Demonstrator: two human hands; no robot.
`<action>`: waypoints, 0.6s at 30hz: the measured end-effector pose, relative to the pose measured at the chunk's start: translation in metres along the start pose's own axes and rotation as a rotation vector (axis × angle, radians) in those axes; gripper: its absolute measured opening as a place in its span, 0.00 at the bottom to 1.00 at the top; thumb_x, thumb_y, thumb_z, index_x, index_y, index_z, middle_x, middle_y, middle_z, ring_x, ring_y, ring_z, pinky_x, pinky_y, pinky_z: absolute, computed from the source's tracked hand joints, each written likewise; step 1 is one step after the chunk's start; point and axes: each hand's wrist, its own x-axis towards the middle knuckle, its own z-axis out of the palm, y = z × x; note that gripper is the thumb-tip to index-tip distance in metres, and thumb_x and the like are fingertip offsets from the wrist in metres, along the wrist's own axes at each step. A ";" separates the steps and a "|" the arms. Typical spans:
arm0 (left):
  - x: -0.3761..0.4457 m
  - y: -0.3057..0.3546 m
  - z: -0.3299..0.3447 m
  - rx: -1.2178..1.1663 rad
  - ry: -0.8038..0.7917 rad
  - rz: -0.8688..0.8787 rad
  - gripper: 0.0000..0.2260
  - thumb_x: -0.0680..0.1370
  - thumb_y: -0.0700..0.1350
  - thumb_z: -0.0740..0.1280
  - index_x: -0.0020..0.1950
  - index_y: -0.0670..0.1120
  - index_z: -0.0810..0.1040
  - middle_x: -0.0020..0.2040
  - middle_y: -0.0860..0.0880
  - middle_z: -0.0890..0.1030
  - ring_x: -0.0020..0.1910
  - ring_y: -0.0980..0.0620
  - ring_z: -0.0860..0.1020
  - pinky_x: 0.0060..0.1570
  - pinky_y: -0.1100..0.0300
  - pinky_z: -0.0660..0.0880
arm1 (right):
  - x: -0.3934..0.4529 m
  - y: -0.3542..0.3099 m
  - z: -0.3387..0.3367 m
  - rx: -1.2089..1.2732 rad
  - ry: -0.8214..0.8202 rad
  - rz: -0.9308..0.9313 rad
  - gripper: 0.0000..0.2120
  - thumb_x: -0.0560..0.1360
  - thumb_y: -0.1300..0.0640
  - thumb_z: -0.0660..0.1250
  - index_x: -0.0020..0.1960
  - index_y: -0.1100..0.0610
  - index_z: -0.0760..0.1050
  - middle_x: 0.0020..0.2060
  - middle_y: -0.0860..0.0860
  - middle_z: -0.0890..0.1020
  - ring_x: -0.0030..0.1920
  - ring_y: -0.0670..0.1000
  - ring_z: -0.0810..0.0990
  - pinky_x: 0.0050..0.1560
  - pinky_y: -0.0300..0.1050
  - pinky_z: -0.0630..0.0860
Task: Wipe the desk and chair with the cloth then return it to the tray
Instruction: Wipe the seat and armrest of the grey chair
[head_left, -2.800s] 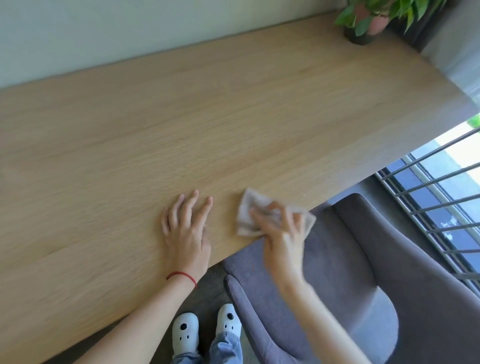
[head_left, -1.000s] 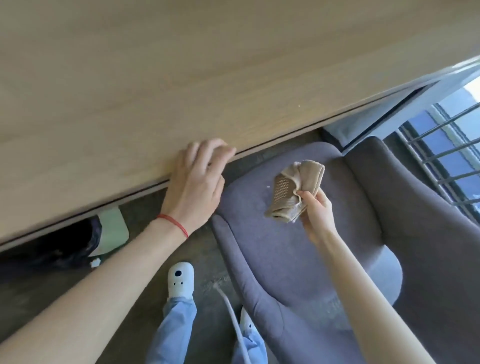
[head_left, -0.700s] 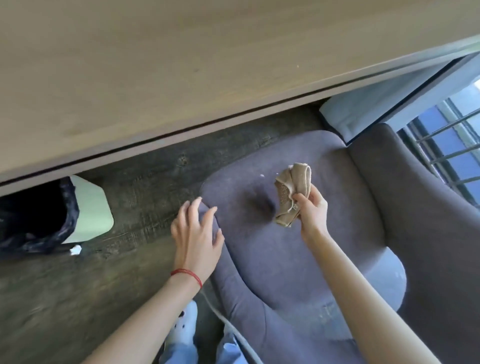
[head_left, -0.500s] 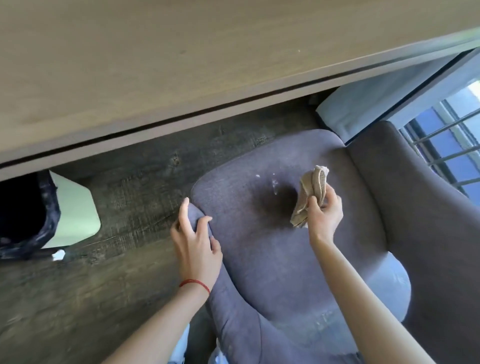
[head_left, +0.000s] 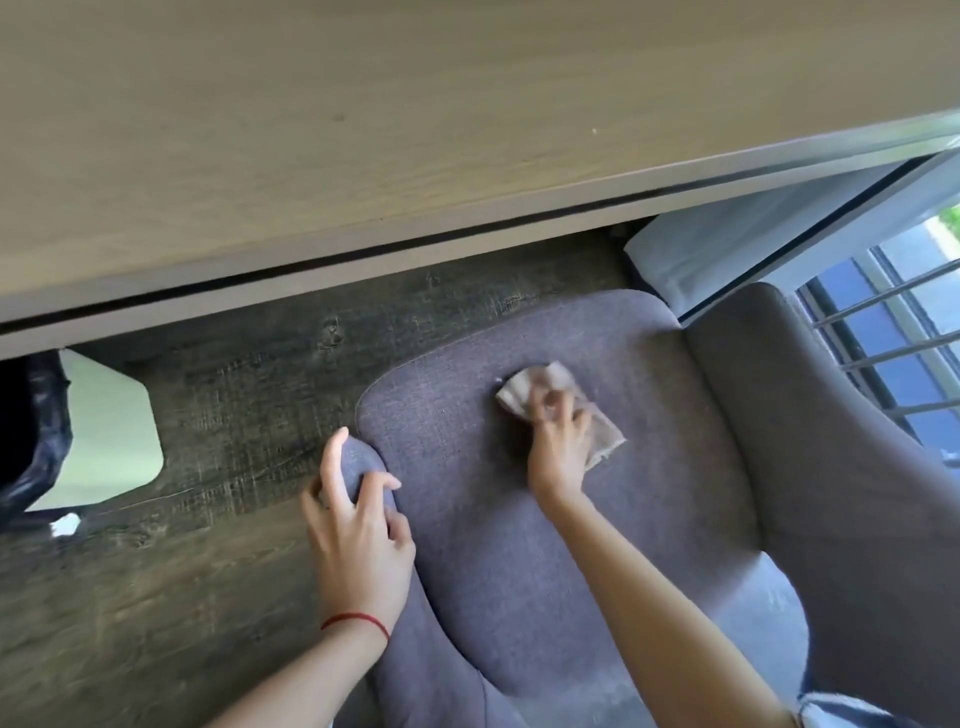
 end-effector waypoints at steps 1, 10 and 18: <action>0.000 0.000 -0.001 0.002 -0.008 -0.006 0.12 0.62 0.31 0.69 0.41 0.44 0.77 0.73 0.42 0.64 0.55 0.38 0.67 0.51 0.44 0.74 | -0.015 0.001 0.004 -0.060 -0.062 -0.176 0.27 0.78 0.66 0.53 0.75 0.50 0.56 0.70 0.58 0.63 0.63 0.63 0.65 0.62 0.59 0.67; 0.000 -0.003 0.003 -0.013 0.030 0.016 0.13 0.63 0.31 0.70 0.41 0.45 0.76 0.73 0.44 0.62 0.56 0.38 0.67 0.51 0.45 0.74 | 0.060 0.020 -0.029 0.164 -0.019 0.151 0.23 0.79 0.63 0.53 0.72 0.49 0.63 0.67 0.59 0.65 0.64 0.63 0.64 0.64 0.60 0.66; 0.001 -0.006 0.005 -0.021 0.024 0.018 0.12 0.62 0.33 0.69 0.41 0.46 0.76 0.74 0.44 0.63 0.55 0.40 0.67 0.53 0.46 0.71 | -0.031 -0.033 0.015 -0.014 -0.147 -0.492 0.32 0.76 0.68 0.53 0.75 0.45 0.57 0.72 0.54 0.63 0.59 0.61 0.67 0.56 0.58 0.73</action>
